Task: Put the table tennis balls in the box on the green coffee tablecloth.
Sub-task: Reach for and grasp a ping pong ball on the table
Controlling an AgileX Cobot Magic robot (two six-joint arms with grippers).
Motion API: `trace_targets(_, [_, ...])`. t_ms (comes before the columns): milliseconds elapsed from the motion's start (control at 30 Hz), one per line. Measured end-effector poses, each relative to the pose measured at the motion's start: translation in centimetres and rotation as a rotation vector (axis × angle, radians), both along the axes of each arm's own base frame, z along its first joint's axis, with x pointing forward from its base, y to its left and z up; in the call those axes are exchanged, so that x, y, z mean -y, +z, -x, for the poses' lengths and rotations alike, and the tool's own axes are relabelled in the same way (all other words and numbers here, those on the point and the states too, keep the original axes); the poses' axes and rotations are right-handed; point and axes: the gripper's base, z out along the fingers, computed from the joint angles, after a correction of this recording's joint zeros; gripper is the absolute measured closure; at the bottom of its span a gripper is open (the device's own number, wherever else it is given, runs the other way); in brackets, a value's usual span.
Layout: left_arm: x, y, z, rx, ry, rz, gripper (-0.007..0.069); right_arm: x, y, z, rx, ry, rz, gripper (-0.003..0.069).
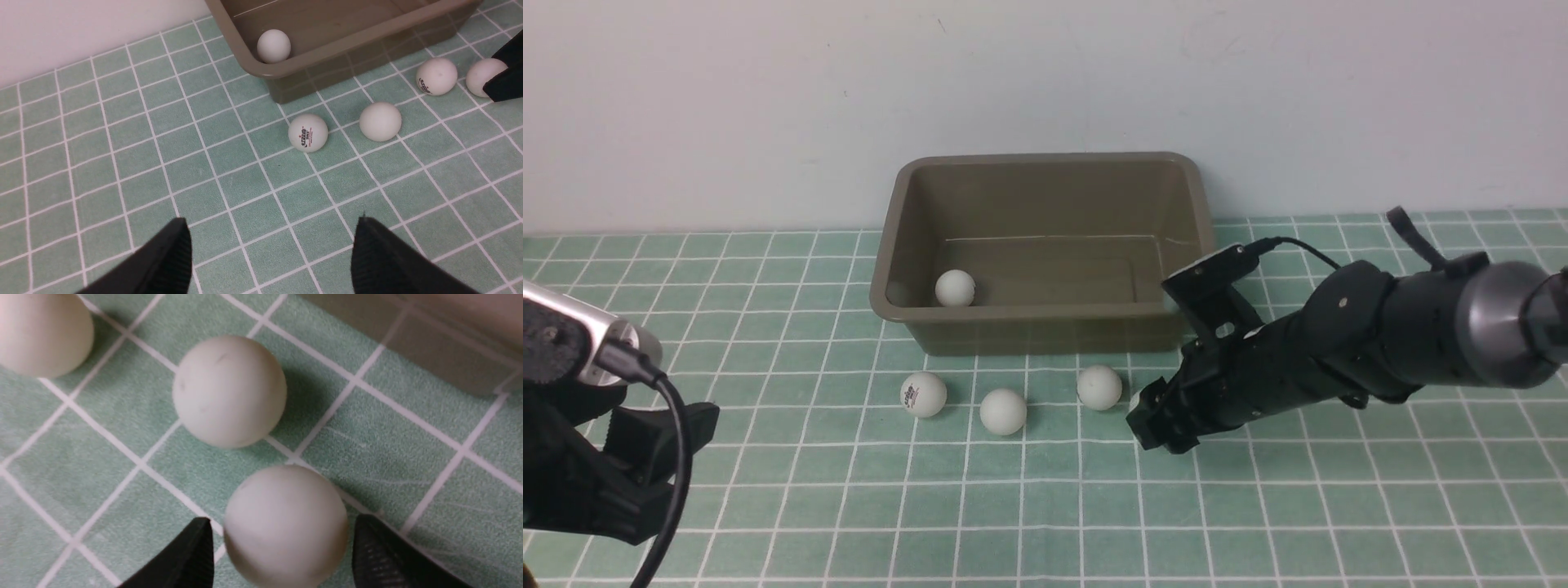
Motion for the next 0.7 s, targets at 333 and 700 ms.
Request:
trace_targets(333, [0.0, 0.0, 0.0, 0.0, 0.0, 0.0, 0.0153, 0.1, -1.2, -0.5, 0.01, -0.032, 0.019, 0.0298])
trace_targets(700, [0.0, 0.0, 0.0, 0.001, -0.001, -0.002, 0.0153, 1.6, 4.8, 1.5, -0.022, 0.1, -0.002, 0.0298])
